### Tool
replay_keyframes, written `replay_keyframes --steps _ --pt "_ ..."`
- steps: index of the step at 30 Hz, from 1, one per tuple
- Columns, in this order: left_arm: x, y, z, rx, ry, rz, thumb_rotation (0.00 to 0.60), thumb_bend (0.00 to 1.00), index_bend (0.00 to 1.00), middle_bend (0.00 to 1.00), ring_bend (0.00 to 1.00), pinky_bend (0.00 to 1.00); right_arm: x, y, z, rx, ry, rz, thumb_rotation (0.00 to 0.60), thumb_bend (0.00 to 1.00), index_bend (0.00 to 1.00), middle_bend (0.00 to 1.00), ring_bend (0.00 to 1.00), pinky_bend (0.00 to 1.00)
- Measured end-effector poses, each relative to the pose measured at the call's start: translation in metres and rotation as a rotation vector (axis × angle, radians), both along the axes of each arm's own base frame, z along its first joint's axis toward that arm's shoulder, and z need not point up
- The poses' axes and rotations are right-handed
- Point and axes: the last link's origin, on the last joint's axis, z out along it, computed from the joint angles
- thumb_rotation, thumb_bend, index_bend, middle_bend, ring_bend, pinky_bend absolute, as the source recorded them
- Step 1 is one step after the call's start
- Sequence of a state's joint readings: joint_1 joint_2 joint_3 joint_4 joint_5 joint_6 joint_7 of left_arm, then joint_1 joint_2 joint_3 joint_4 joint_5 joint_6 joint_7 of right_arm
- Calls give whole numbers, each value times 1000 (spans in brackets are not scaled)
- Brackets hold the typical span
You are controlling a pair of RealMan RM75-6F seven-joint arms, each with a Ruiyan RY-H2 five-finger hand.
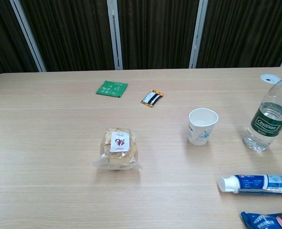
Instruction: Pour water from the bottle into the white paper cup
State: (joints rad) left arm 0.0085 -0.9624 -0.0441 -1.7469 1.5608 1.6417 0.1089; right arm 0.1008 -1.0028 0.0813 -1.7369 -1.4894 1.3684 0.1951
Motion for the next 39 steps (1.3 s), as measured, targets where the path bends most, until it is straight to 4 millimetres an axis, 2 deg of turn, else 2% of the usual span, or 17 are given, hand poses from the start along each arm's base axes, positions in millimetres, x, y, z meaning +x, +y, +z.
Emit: replay_keyframes --steps 5,9,12,15,20,26,39 --pt "-3 7 -6 -17 12 31 600 0 0 0 0 0 -34 -27 -10 111 -160 -87 600 0 0 0 0 0" --pt "-4 13 -15 -33 35 51 600 0 0 0 0 0 -62 -54 -20 154 -200 -135 600 0 0 0 0 0" --pt "-6 17 -21 -32 50 60 600 0 0 0 0 0 -73 -78 -35 191 -219 -150 600 0 0 0 0 0" --pt "-7 20 -23 -27 57 71 600 0 0 0 0 0 -68 -100 -56 239 -262 -143 600 0 0 0 0 0" --pt "-11 25 -26 -32 65 93 600 0 0 0 0 0 -62 -117 -85 294 -272 -129 600 0 0 0 0 0" --pt "-16 30 -26 -34 67 123 600 0 0 0 0 0 -57 -123 -108 340 -312 -126 600 0 0 0 0 0" --pt "-21 35 -26 -41 62 150 600 0 0 0 0 0 -43 -133 -141 371 -476 -92 600 0 0 0 0 0"
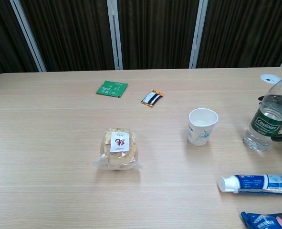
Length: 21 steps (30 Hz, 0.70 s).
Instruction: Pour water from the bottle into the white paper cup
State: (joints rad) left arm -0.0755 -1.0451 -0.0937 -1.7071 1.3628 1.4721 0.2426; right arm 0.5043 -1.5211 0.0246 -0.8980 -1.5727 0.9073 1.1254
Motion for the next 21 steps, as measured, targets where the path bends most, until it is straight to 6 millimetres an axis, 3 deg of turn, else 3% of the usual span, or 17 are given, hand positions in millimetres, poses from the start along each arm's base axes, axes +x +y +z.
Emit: replay_keyframes --steps 10,13,14,17,21 --pt "-3 2 1 -5 -9 9 600 0 0 0 0 0 13 -14 -22 -55 -95 -41 600 0 3 29 1 0" --pt "-4 3 0 -5 -10 11 600 0 0 0 0 0 15 -16 -24 -70 -107 -51 600 2 117 223 108 68" --pt "-4 3 0 -7 -11 12 600 0 0 0 0 0 15 -17 -24 -81 -112 -57 600 31 199 318 192 143" --pt "-4 4 0 -9 -13 17 600 0 0 0 0 0 14 -21 -26 -118 -127 -86 600 219 393 523 379 327" --pt "-5 4 -1 -16 -14 22 600 0 0 0 0 0 12 -24 -27 -152 -115 -105 600 377 494 620 475 391"
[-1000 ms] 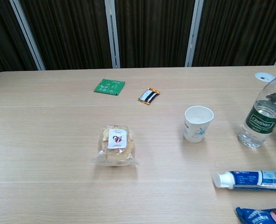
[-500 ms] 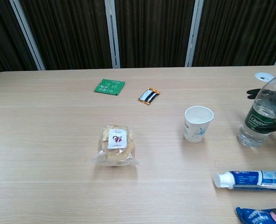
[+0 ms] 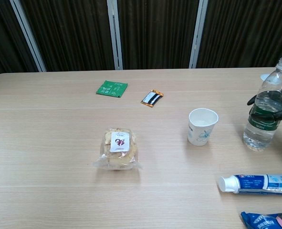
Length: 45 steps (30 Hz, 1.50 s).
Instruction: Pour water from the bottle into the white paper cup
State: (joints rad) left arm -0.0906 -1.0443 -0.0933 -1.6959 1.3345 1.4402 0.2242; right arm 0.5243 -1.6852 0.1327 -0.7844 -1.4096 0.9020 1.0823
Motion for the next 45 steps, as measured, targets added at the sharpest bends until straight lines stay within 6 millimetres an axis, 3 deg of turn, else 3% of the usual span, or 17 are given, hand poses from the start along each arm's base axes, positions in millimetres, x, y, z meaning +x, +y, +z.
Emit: replay_keyframes --steps 10,22,32,45 --pt "1 0 -1 -8 -5 3 600 0 0 0 0 0 12 -9 12 -74 126 103 600 421 503 629 488 450" --pt "2 -1 -1 -12 -12 -5 600 0 0 0 0 0 37 -30 33 -152 543 297 600 524 507 637 495 452" --pt "3 -2 0 -15 -14 -5 600 0 0 0 0 0 63 -34 23 -184 882 414 600 542 505 639 497 453" --pt "2 -2 -1 -18 -12 3 600 0 0 0 0 0 75 -39 10 -201 1133 469 600 551 506 643 505 457"
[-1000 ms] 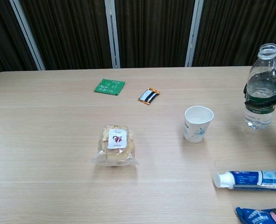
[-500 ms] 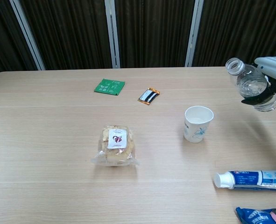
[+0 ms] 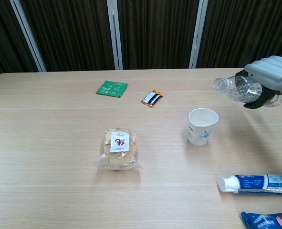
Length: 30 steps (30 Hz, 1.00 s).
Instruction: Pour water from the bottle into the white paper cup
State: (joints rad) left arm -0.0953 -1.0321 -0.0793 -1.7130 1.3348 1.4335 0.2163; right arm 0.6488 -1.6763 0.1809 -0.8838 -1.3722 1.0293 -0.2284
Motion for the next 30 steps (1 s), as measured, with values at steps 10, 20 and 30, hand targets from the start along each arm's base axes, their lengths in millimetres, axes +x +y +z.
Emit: replay_keyframes --steps 10,20,30 --pt "0 0 0 -1 -1 5 600 0 0 0 0 0 -2 3 -10 1 95 12 600 552 507 646 507 459" --pt "-1 0 0 -5 0 11 600 0 0 0 0 0 -6 1 -11 -23 161 18 600 552 507 647 509 459" --pt "-1 0 -1 -7 0 13 600 0 0 0 0 0 -5 -1 -9 -55 221 30 600 554 507 648 510 459"
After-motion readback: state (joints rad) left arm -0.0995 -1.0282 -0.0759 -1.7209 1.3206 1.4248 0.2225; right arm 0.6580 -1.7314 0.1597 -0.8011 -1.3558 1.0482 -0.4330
